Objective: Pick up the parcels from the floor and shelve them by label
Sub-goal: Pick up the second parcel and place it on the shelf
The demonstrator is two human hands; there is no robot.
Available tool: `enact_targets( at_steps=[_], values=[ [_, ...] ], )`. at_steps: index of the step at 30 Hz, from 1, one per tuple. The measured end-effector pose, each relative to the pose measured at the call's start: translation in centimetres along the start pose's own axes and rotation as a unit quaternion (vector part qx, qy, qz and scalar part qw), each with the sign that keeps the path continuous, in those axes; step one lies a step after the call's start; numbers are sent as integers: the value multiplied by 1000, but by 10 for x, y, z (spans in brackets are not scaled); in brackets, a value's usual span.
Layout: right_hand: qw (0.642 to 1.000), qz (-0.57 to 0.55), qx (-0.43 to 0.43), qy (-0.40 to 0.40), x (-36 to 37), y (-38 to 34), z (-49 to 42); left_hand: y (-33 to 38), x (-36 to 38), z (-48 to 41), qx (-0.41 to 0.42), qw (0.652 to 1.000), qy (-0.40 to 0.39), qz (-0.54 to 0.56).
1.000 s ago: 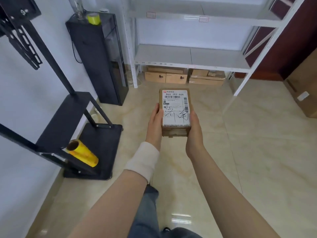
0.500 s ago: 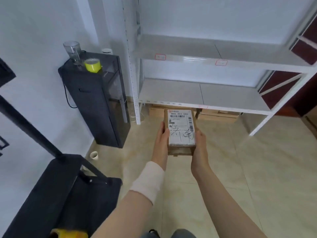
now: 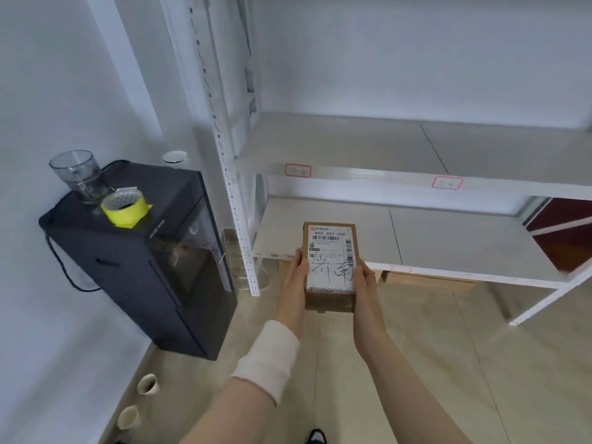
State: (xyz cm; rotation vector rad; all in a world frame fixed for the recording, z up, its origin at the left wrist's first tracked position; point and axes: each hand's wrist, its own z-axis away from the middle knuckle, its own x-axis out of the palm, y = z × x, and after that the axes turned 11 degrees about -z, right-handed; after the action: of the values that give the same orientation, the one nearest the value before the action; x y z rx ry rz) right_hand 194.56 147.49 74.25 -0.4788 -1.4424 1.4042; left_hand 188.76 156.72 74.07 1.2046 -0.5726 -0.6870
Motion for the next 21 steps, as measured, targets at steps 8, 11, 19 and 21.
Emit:
enact_targets(
  at_steps=[8, 11, 19, 21],
  values=[
    [989, 90, -36, -116, 44, -36, -153, 59, -21, -159, 13, 1000, -19, -19],
    [986, 103, -41, -123, 65, -45, -208, 87, -31, -209, 45, 995, -49, -69],
    [985, 134, -30, -102, 135, -63, -339, 137, -70, -345, 60, 981, -119, -141],
    [986, 135, -24, -97, 149, -65, -366, 148, -81, -377, 56, 976, -135, -161]
  ],
)
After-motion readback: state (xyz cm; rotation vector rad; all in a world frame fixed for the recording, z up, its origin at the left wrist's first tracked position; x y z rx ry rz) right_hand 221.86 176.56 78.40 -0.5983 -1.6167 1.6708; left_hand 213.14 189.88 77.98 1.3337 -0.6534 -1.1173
